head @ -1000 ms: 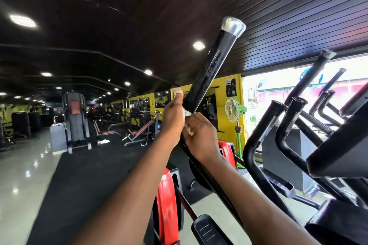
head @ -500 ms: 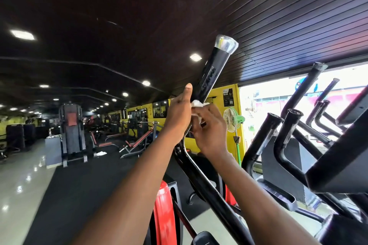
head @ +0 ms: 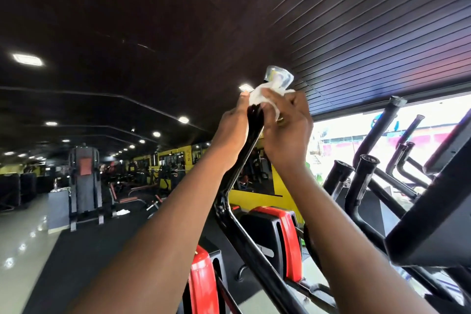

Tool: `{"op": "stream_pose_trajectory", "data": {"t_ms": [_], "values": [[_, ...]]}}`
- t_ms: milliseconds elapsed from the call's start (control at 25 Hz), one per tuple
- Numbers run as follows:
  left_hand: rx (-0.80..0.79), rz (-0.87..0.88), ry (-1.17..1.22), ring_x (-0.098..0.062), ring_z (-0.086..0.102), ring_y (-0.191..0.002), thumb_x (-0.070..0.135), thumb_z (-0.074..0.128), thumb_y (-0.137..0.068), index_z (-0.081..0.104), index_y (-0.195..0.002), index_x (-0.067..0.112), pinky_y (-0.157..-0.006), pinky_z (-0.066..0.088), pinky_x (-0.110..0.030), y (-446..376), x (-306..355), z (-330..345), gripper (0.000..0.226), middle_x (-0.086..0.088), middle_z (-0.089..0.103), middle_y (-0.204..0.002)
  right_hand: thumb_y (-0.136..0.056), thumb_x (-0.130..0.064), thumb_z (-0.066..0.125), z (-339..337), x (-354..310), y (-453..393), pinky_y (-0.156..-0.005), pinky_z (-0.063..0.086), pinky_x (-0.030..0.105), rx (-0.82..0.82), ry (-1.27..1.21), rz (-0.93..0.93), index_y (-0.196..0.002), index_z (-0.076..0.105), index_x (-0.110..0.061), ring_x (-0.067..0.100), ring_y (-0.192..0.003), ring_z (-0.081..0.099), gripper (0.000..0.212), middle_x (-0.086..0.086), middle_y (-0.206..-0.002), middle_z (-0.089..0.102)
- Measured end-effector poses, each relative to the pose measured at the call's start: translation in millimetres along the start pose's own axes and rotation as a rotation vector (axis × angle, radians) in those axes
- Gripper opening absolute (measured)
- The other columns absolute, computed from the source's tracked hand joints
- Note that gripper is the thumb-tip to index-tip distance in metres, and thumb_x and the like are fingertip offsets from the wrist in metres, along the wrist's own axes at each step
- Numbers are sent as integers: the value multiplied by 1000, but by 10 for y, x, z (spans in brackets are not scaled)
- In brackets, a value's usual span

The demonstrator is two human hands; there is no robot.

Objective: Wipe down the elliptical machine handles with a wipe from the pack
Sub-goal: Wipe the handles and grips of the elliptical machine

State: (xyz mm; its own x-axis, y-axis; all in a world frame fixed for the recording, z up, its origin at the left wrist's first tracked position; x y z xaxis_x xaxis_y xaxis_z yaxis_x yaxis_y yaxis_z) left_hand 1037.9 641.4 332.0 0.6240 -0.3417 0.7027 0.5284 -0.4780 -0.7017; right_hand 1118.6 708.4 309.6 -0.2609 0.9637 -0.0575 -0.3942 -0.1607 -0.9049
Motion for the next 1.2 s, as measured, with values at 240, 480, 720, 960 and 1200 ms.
{"op": "stream_pose_trajectory", "data": {"t_ms": [240, 480, 720, 960, 1200], "values": [[-22, 31, -36, 8, 62, -64, 56, 31, -100, 64, -75, 25, -63, 42, -14, -3, 55, 57, 51, 14, 67, -71, -82, 5, 62, 2, 92, 383, -66, 34, 9, -168, 7, -129, -110, 71, -12, 7, -75, 41, 34, -4, -85, 41], [-15, 28, -51, 0, 59, -93, 59, 34, -98, 69, -96, 31, -73, 39, -22, 29, 104, 101, 45, 10, 66, -102, -85, -3, 57, 30, -44, -13, -72, 43, 25, 40, -52, 85, -100, 65, -10, 20, -86, 56, 18, 4, -95, 56], [-26, 3, -71, 1, 49, -70, 62, 29, -97, 66, -106, 31, -64, 36, -19, 86, 138, 133, 49, 14, 53, -79, -95, -12, 47, 65, -2, -126, -76, 44, 24, 53, -422, 608, -111, 50, -17, 6, -87, 56, 17, -3, -100, 60], [-67, -6, -33, -4, 64, -82, 65, 30, -95, 67, -82, 32, -79, 51, -27, 41, 113, 104, 51, 9, 71, -89, -95, -14, 42, 80, -199, 3, -86, 50, 26, -94, -540, 643, -120, 58, -22, 3, -96, 63, 30, -10, -104, 66], [-162, 37, 62, -4, 67, -85, 46, 29, -104, 67, -101, 25, -76, 52, -21, 47, 90, 12, 43, 12, 74, -85, -98, -37, 43, 252, -446, 107, -118, 22, 39, -314, -127, 522, -151, -5, -6, 21, -145, 16, 78, 9, -156, 13]]}}
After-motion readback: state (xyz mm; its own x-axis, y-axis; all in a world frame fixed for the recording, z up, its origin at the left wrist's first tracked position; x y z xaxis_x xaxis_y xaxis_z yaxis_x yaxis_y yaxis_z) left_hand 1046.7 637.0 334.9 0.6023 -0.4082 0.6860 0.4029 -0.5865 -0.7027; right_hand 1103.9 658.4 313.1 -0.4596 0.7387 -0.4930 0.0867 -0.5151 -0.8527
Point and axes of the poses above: each hand's wrist, its own y-axis away from the middle knuckle, its own z-axis out of the palm, x = y × z, the point moved 3 cm from there along -y, towards the middle knuckle
